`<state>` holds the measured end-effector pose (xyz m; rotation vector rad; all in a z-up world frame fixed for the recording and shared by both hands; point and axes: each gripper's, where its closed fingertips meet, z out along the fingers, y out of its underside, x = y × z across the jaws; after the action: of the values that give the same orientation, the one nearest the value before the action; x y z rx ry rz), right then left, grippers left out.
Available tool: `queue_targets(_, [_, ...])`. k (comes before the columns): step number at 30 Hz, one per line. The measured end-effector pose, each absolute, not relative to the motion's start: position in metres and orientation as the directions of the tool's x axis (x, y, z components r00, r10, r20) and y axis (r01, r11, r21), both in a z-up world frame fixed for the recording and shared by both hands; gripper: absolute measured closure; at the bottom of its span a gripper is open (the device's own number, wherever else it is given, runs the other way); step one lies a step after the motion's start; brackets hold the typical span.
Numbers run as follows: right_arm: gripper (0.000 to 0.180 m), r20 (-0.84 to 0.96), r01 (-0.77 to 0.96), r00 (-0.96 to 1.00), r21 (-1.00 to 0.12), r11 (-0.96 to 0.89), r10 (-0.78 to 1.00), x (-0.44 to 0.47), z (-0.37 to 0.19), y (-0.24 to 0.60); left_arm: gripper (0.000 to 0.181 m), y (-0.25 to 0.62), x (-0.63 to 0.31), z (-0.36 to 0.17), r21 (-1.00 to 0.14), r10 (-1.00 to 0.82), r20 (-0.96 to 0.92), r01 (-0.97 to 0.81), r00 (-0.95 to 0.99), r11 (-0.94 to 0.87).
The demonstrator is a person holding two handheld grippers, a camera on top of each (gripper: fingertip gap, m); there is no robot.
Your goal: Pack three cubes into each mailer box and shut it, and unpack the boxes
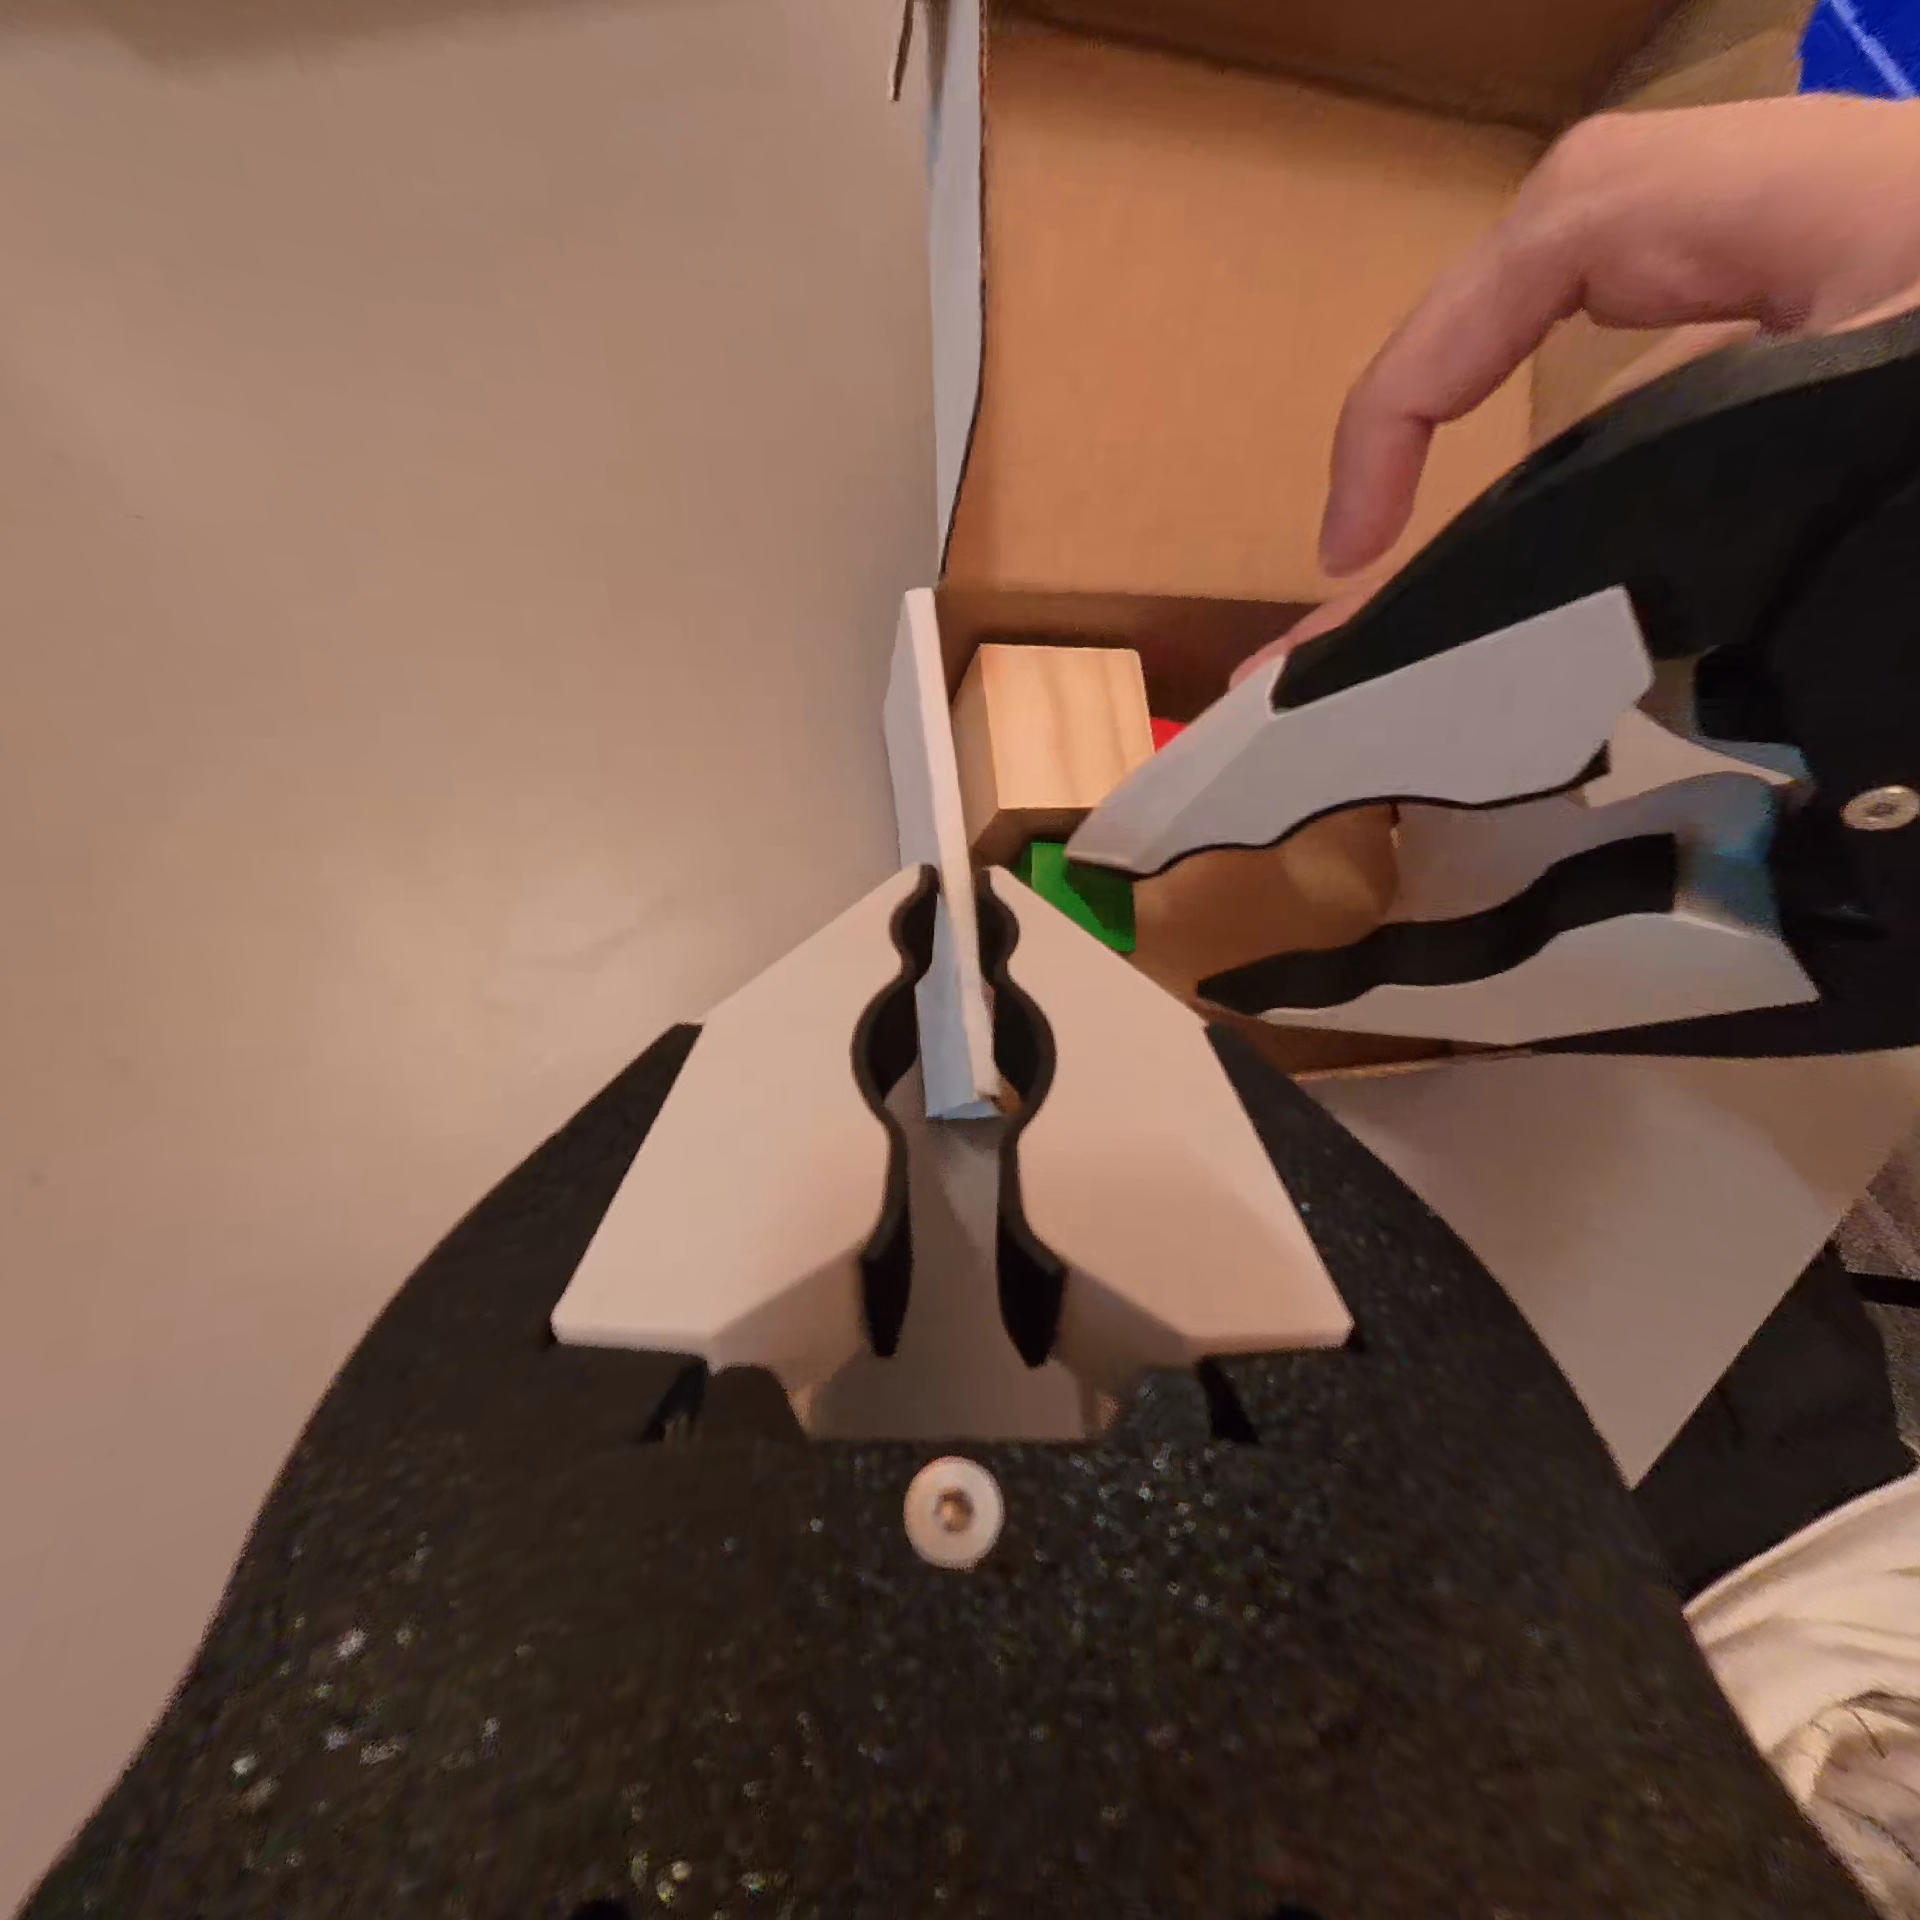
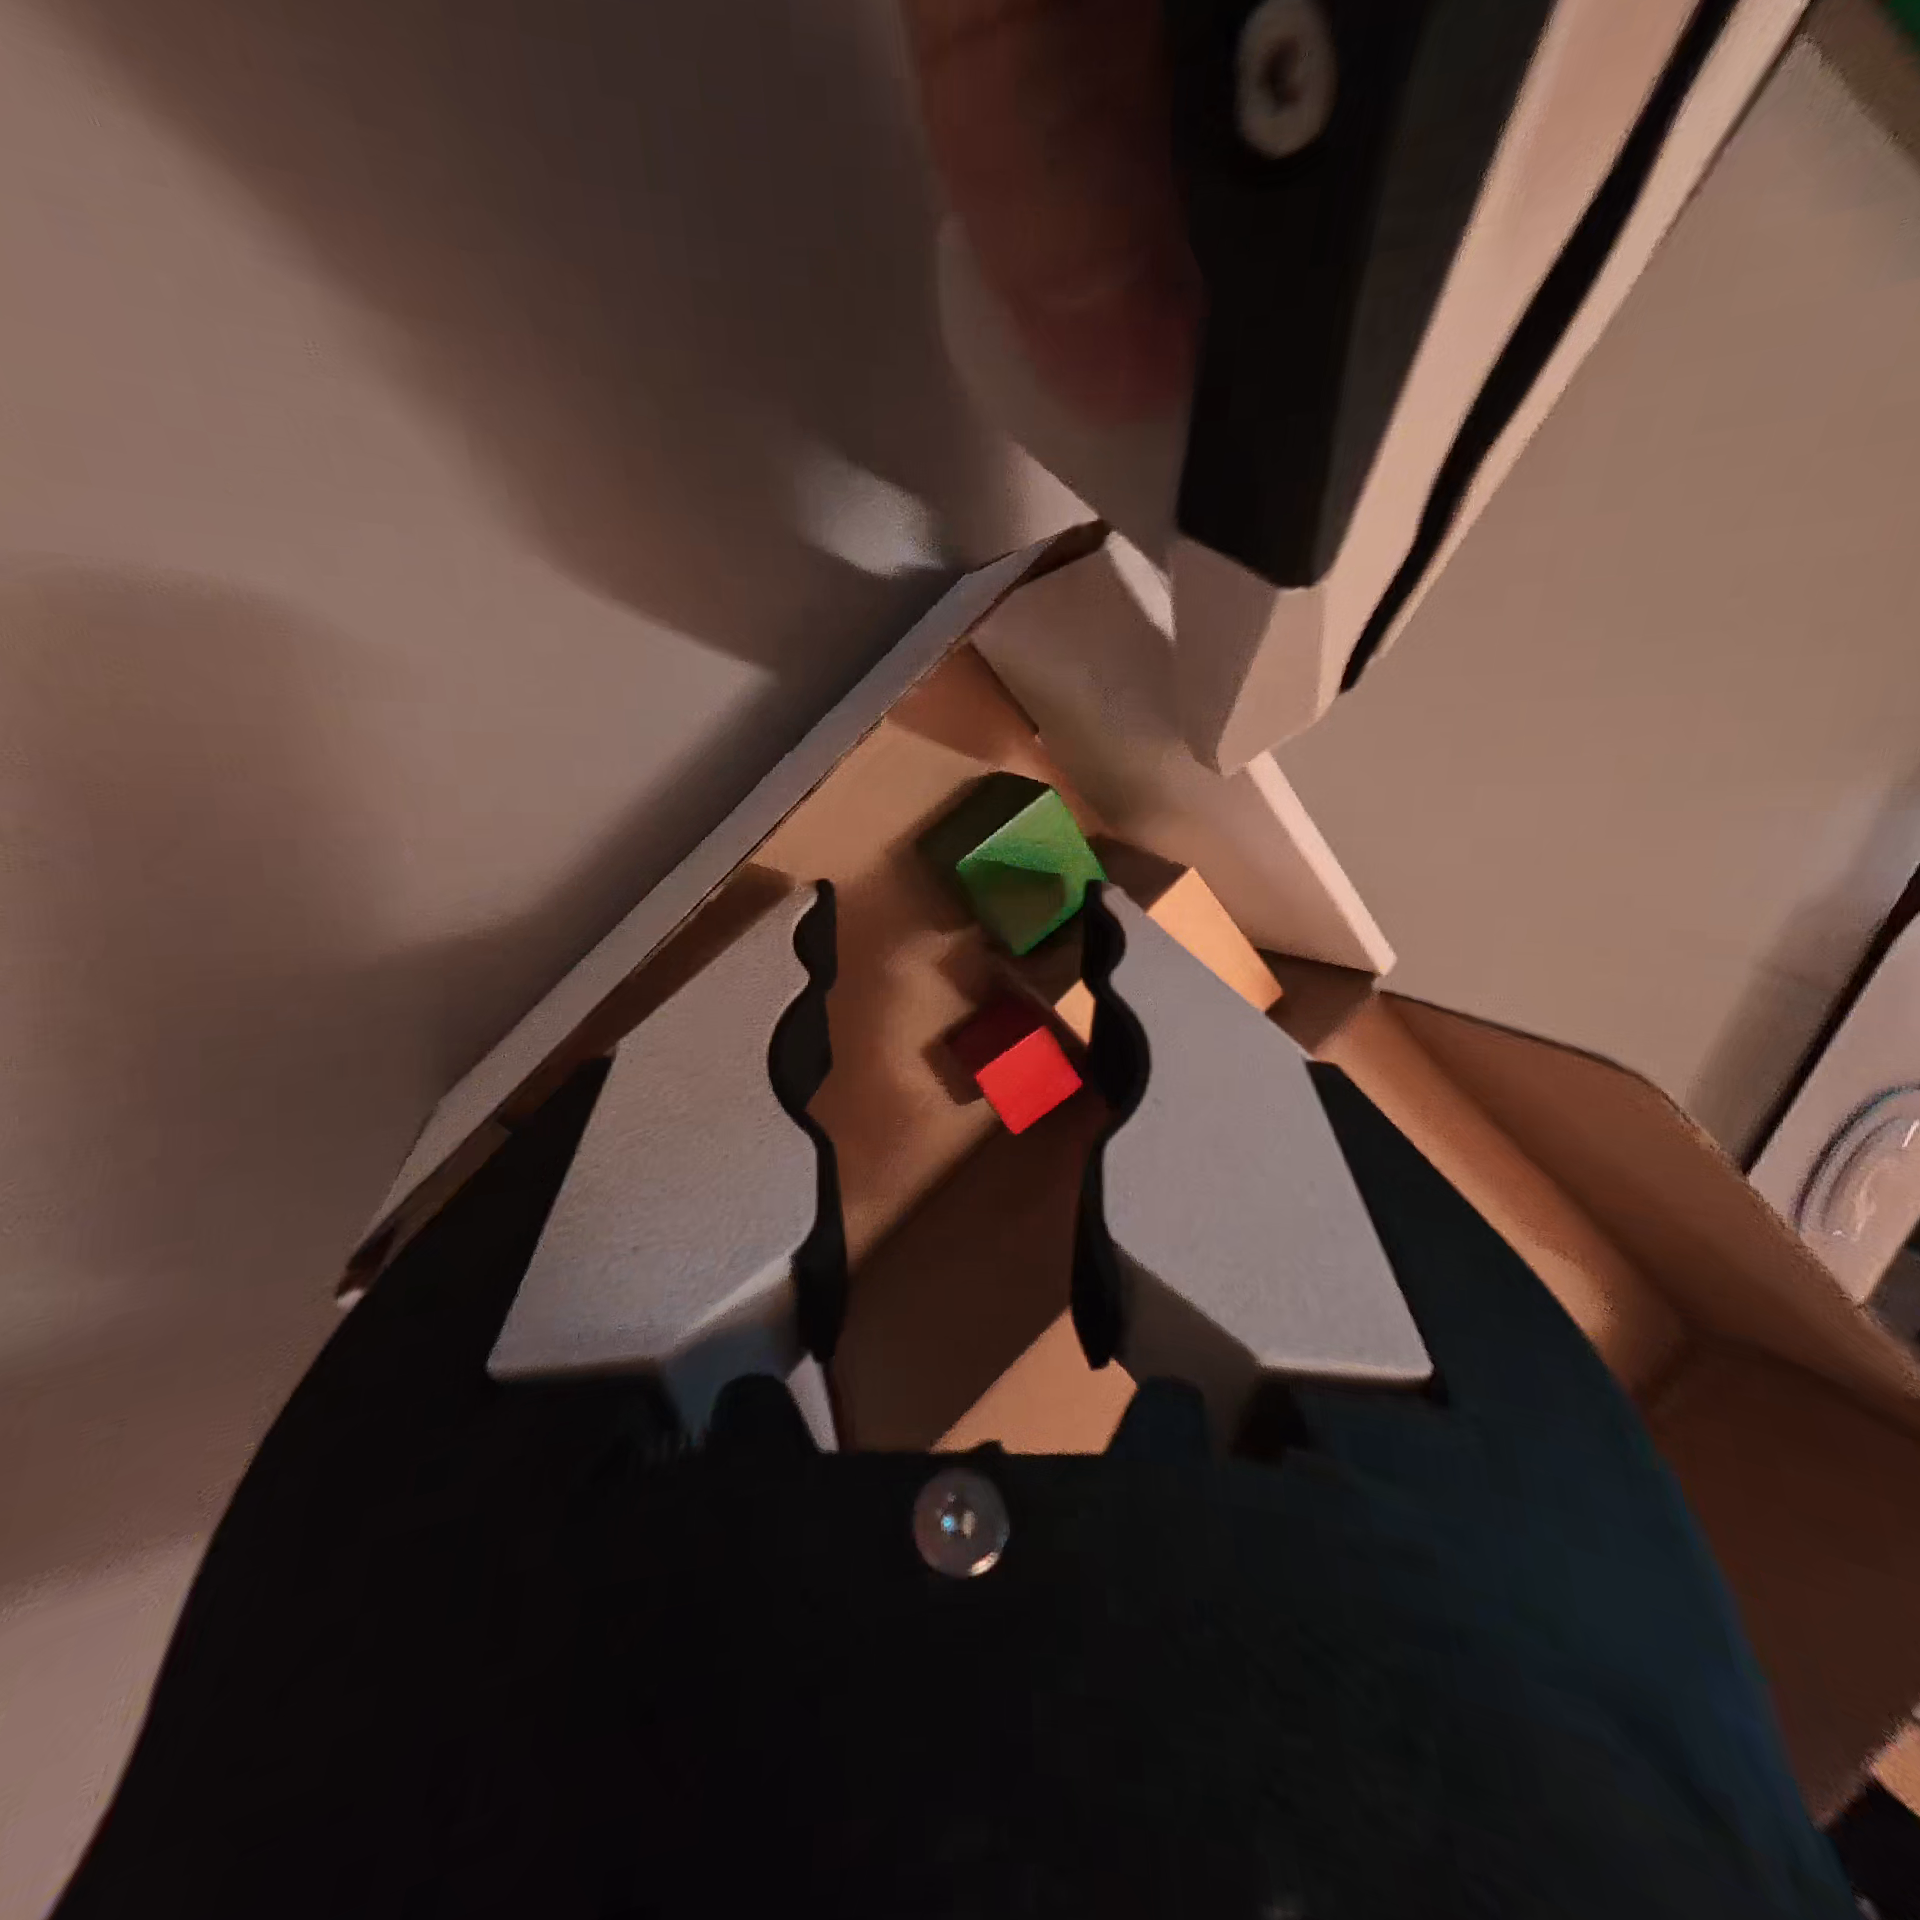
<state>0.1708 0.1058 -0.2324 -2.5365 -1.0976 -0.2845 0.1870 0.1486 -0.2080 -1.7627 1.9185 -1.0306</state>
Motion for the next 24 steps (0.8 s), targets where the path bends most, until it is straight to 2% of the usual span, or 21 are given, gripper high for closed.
queue_targets(3, [0.137, 0.383, 0.788, 0.611, -0.211, -0.578, 0.693, 0.178, -0.235, 0.115, 0.173, 0.147, 0.186, -0.213, -0.688, -0.962, 0.217, -0.726, -0.168, -0.029])
queue_targets(5, [0.139, 0.327, 0.803, 0.596, -0.226, -0.552, 0.734, 0.168, -0.239, 0.115, 0.168, 0.145, 0.186, -0.216, -0.681, -0.959, 0.231, -0.731, -0.164, -0.039])
queue_targets(9, [0.142, 0.328, 0.822, 0.569, -0.216, -0.527, 0.754, 0.172, -0.241, 0.125, 0.169, 0.148, 0.184, -0.223, -0.671, -0.96, 0.237, -0.74, -0.148, -0.052])
queue_targets(13, [0.146, 0.359, 0.857, 0.506, -0.103, -0.506, 0.784, 0.186, -0.248, 0.123, 0.169, 0.15, 0.182, -0.224, -0.67, -0.958, 0.249, -0.74, -0.144, -0.063])
queue_targets(19, [0.143, 0.354, 0.825, 0.562, -0.168, -0.54, 0.748, 0.187, -0.25, 0.123, 0.174, 0.151, 0.181, -0.225, -0.672, -0.967, 0.204, -0.74, -0.151, -0.026])
queue_targets(24, [0.149, 0.397, 0.83, 0.543, -0.12, -0.545, 0.74, 0.191, -0.242, 0.12, 0.175, 0.152, 0.181, -0.225, -0.68, -0.971, 0.191, -0.733, -0.14, -0.028])
